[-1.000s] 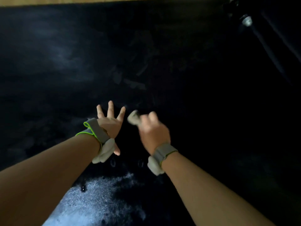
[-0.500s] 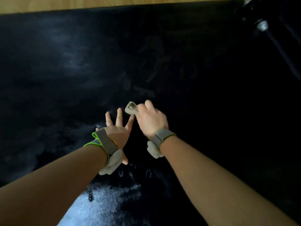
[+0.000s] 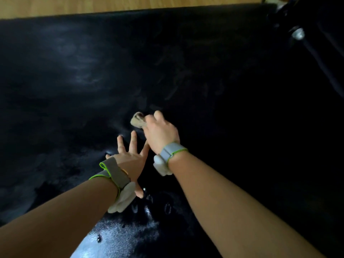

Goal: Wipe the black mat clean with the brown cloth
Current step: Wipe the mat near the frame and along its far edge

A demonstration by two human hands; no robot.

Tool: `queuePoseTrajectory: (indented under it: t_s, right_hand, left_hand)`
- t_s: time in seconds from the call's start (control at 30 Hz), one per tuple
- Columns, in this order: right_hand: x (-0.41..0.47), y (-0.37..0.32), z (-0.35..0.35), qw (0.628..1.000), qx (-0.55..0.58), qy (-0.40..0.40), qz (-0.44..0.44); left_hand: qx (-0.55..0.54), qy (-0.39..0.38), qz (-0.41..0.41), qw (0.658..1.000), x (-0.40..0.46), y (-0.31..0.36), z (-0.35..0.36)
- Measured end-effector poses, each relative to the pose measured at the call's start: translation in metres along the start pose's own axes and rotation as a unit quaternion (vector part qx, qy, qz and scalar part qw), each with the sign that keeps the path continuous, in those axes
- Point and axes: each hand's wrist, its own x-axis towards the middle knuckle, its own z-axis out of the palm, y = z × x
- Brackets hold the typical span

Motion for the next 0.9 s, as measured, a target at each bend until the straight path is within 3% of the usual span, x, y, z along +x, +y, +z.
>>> queuePoseTrajectory:
  t_s: [0.07, 0.13, 0.2, 0.23, 0.3, 0.4, 0.47, 0.53, 0.6, 0.7, 0.77, 0.9]
  right_hand:
    - [0.014, 0.025, -0.011, 0.998, -0.044, 0.022, 0.026]
    - [0.03, 0.07, -0.023, 0.984, -0.059, 0.079, 0.147]
    - [0.036, 0.104, -0.034, 0.95, 0.003, 0.152, 0.273]
    - [0.037, 0.105, -0.034, 0.941, 0.006, 0.162, 0.297]
    - [0.034, 0.074, -0.029, 0.957, -0.034, 0.127, 0.26]
    - [0.017, 0.002, -0.007, 0.998, -0.019, 0.002, 0.055]
    - [0.01, -0.018, -0.001, 0.997, -0.004, -0.058, -0.041]
    - [0.019, -0.002, -0.01, 0.998, -0.037, -0.034, -0.022]
    - [0.035, 0.033, -0.019, 0.993, -0.081, 0.034, 0.08]
    - [0.041, 0.06, -0.028, 0.967, -0.047, 0.113, 0.225]
    - [0.037, 0.032, -0.022, 0.98, -0.041, 0.08, 0.18]
    - [0.013, -0.02, 0.0, 0.999, -0.007, -0.03, -0.014]
  left_hand:
    - [0.001, 0.004, -0.002, 1.0, -0.001, 0.0, 0.0]
    - [0.0, 0.007, -0.003, 1.0, 0.0, 0.0, 0.002]
    - [0.003, 0.009, -0.004, 1.0, 0.0, 0.001, 0.002]
    - [0.003, 0.007, -0.004, 1.0, 0.0, 0.0, 0.003]
    - [0.001, 0.007, 0.003, 1.0, 0.0, 0.0, 0.004]
    - [-0.008, 0.024, 0.009, 1.0, 0.0, 0.001, 0.003]
    - [-0.023, 0.045, 0.003, 0.999, -0.001, 0.001, 0.003]
    - [-0.026, 0.063, 0.004, 0.998, -0.002, 0.002, 0.003]
    - [-0.022, 0.065, -0.001, 0.998, -0.001, 0.001, 0.005]
    - [-0.007, 0.073, -0.012, 0.997, 0.002, 0.003, 0.008]
    - [-0.011, 0.07, -0.009, 0.997, 0.001, 0.002, 0.005]
    - [-0.044, 0.034, 0.002, 0.998, -0.001, 0.001, -0.002]
